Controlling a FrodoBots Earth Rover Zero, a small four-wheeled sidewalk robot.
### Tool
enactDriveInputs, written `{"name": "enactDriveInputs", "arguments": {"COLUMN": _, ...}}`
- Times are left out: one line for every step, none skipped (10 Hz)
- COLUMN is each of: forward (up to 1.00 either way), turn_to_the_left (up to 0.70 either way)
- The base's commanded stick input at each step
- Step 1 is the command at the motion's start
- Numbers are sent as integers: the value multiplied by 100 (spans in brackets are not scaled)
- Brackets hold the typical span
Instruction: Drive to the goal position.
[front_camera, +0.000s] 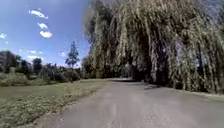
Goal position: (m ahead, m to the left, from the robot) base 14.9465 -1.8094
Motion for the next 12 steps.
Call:
{"name": "enactDriveInputs", "arguments": {"forward": 100, "turn_to_the_left": -28}}
{"name": "enactDriveInputs", "arguments": {"forward": 100, "turn_to_the_left": -30}}
{"name": "enactDriveInputs", "arguments": {"forward": 100, "turn_to_the_left": -18}}
{"name": "enactDriveInputs", "arguments": {"forward": 100, "turn_to_the_left": -7}}
{"name": "enactDriveInputs", "arguments": {"forward": 100, "turn_to_the_left": 0}}
{"name": "enactDriveInputs", "arguments": {"forward": 100, "turn_to_the_left": 0}}
{"name": "enactDriveInputs", "arguments": {"forward": 100, "turn_to_the_left": 0}}
{"name": "enactDriveInputs", "arguments": {"forward": 100, "turn_to_the_left": 0}}
{"name": "enactDriveInputs", "arguments": {"forward": 100, "turn_to_the_left": 0}}
{"name": "enactDriveInputs", "arguments": {"forward": 100, "turn_to_the_left": 0}}
{"name": "enactDriveInputs", "arguments": {"forward": 100, "turn_to_the_left": 0}}
{"name": "enactDriveInputs", "arguments": {"forward": 100, "turn_to_the_left": 0}}
